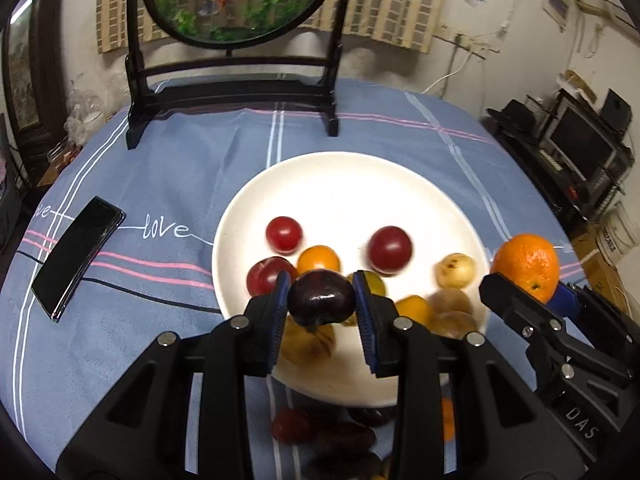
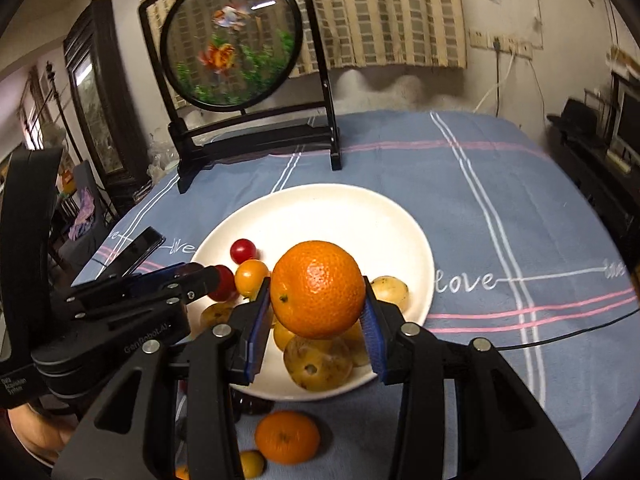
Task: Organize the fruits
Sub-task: 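Carry both fruits over the white plate and open both grippers to release them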
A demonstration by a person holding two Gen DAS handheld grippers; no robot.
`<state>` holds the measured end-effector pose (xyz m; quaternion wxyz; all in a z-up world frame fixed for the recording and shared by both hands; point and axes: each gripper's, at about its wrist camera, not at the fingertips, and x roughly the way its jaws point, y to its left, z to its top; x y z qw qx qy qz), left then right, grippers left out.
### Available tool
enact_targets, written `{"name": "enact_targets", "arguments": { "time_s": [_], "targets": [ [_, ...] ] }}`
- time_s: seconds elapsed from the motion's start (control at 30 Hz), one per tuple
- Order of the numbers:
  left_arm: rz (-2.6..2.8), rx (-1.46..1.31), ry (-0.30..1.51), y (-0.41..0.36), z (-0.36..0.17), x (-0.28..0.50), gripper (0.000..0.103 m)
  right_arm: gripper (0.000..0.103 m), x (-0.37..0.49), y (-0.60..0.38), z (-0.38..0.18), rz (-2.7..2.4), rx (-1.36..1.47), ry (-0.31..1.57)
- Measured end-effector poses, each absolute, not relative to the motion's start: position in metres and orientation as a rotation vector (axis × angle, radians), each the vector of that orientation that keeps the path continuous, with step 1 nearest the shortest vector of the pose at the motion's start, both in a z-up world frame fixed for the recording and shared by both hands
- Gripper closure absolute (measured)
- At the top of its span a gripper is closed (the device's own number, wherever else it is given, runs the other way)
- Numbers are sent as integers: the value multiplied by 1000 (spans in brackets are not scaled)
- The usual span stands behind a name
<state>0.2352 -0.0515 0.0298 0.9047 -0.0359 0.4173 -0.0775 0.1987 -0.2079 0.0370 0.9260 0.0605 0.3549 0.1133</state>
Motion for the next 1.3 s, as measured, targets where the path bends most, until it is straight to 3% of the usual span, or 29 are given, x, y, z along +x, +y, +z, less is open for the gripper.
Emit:
{"name": "enact_targets", "arguments": {
  "time_s": [0.33,0.4,0.43,0.47,0.63,0.87,1.3],
  "targets": [
    [-132,-18,863,-58,7,246,70,60,221,-224,3,206,215,732],
    [-126,-11,832,-58,9,244,60,52,222,-223,1,209,209,727],
    [-122,-6,812,-59,11,241,41,36,219,-222,2,220,223,716],
    [-101,-3,792,-58,13,239,32,33,216,-224,3,211,240,697],
    [-74,36,714,-56,23,222,24,32,207,-228,6,216,258,702],
    [-51,96,703,-55,23,214,13,32,201,-231,9,213,254,697],
    [-58,58,796,-42,11,214,10,31,190,-234,11,205,247,710]
  ]
}}
